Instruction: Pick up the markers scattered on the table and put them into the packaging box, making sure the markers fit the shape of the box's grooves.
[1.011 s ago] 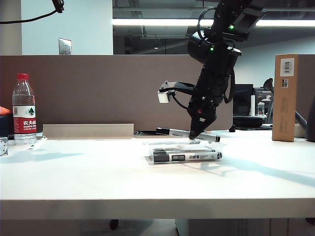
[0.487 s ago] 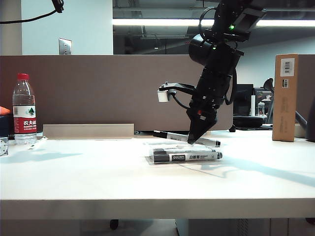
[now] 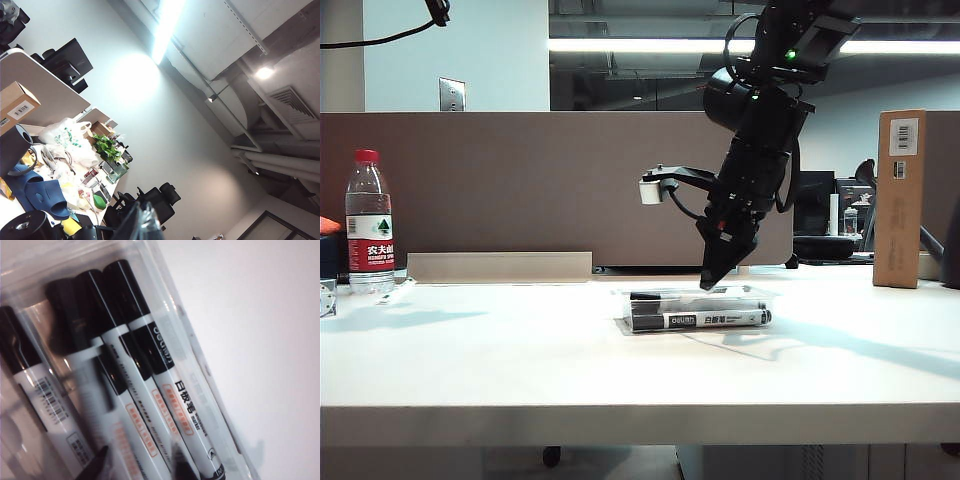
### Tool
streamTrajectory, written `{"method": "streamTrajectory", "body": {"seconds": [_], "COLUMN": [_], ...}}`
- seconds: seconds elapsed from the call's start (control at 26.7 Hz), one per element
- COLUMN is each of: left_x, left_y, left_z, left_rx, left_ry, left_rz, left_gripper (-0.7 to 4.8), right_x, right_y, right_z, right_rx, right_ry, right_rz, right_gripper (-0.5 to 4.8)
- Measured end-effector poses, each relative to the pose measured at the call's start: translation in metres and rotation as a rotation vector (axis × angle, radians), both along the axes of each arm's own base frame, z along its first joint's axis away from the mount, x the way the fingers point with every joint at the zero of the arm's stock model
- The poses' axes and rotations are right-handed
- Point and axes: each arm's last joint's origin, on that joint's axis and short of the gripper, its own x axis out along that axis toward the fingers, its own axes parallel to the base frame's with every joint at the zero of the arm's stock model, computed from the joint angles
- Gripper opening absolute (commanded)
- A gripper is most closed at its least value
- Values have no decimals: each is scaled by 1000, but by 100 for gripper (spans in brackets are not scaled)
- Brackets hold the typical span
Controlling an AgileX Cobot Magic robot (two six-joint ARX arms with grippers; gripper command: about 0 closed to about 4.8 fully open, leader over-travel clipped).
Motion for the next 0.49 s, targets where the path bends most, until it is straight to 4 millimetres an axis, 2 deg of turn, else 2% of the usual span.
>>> {"method": "streamTrajectory", "body": {"seconds": [0.11,0.15,0.22,0.37,0.49], "left_x": [0,0,0,0,0], "left_y": [0,0,0,0,0], "left_z": [0,0,0,0,0], "left_rx": [0,0,0,0,20], "left_ry": [0,0,0,0,-3], "left_rz": [0,0,0,0,-11], "left_gripper": [-4,-3,-4,-4,-4], "right_x": [-2,-2,-6,-19,-32], "right_y": [-1,-1,-3,-9,-14], "right_z": [7,12,32,68,91], "right_rx": [26,42,106,186,285], "right_ry": [0,-7,-43,-89,-51], "right_rz": [-41,-60,-124,-181,-242], "right_gripper": [146,112,-11,-2,-3]}}
